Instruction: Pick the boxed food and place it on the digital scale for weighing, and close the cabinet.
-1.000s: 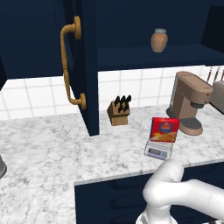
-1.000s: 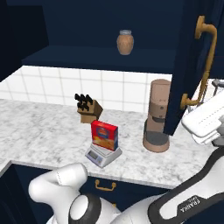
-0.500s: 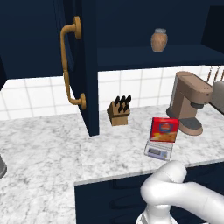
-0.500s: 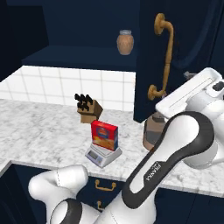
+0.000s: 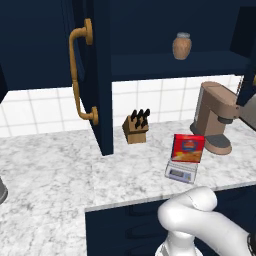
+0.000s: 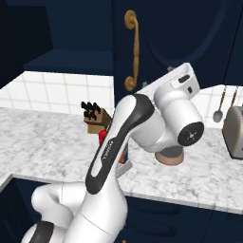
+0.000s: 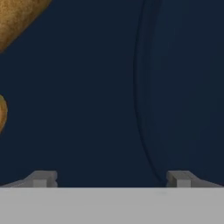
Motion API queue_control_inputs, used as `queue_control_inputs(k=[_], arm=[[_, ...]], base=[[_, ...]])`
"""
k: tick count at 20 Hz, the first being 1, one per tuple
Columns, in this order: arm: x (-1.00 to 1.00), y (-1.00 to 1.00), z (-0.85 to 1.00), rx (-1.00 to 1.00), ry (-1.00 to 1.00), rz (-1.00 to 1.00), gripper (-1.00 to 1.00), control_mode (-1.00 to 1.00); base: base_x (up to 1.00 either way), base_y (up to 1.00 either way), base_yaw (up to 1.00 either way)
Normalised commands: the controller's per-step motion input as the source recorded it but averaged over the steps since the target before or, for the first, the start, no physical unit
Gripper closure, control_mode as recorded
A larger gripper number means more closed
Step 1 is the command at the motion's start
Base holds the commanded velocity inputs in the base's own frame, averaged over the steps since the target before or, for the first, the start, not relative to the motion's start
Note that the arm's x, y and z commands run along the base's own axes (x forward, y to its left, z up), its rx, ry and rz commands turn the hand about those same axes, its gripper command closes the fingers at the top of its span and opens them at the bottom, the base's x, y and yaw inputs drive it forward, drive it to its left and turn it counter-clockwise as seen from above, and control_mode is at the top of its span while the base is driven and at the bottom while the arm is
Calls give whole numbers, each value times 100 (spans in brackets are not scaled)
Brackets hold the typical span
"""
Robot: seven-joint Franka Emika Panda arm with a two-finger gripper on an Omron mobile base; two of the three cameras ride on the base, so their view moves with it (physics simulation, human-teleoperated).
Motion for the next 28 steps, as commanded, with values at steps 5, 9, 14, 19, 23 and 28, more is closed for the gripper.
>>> queue_control_inputs(k=[5, 9, 14, 19, 23, 28], arm=[[79, 18, 0, 0, 5, -12, -100, -100], [67, -2, 9, 0, 2, -1, -100, -100], [72, 0, 2, 0, 1, 0, -100, -100], [59, 0, 0, 0, 0, 0, -100, -100], [59, 0, 0, 0, -4, 0, -100, -100], [72, 0, 0, 0, -7, 0, -100, -100]], base=[[0, 0, 0], [0, 0, 0], [0, 0, 0], [0, 0, 0], [0, 0, 0], [0, 0, 0]])
